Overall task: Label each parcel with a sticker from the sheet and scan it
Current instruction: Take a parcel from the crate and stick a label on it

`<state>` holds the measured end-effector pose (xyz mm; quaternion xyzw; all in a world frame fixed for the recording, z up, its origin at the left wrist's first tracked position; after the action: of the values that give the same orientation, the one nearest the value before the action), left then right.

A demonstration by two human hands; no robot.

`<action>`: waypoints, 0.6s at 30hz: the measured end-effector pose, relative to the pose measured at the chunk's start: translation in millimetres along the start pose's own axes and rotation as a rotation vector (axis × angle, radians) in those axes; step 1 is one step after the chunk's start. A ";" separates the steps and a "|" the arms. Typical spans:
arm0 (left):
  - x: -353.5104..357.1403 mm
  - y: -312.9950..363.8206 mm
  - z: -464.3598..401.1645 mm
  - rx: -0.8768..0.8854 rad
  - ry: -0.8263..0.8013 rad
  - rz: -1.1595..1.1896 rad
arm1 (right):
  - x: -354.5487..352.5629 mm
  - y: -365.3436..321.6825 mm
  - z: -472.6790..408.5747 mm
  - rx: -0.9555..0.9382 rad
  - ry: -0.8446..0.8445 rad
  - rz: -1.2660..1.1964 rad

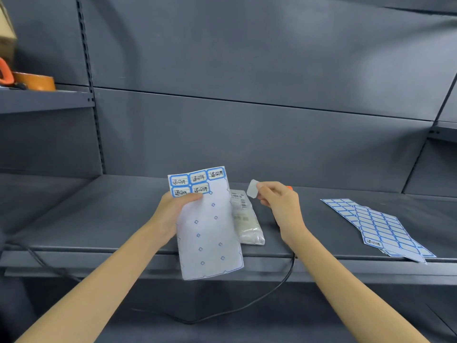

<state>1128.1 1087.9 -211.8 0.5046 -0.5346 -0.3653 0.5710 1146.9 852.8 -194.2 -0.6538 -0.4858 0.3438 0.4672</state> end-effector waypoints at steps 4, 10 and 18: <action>-31.8 5.7 -1.0 -0.008 0.065 -0.006 | 15.2 0.4 -2.1 -0.263 -0.068 0.384; -63.4 5.4 -1.1 -0.024 0.148 0.001 | 41.4 23.3 10.0 -0.480 -0.367 0.809; -62.6 8.4 2.5 -0.037 0.136 0.025 | 32.2 5.7 0.8 -0.281 -0.717 0.980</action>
<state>1114.5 1149.1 -219.1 0.5110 -0.4941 -0.3326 0.6198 1157.3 883.3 -199.7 -0.7000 -0.2965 0.6491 -0.0275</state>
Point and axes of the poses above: each hand's wrist, its own z-axis away from the middle knuckle, its own x-axis out of the palm, y = z × x, the point moved 4 cm from there along -z, towards the middle knuckle, and after that the axes turned 8 degrees about y, right-handed, at the moved point
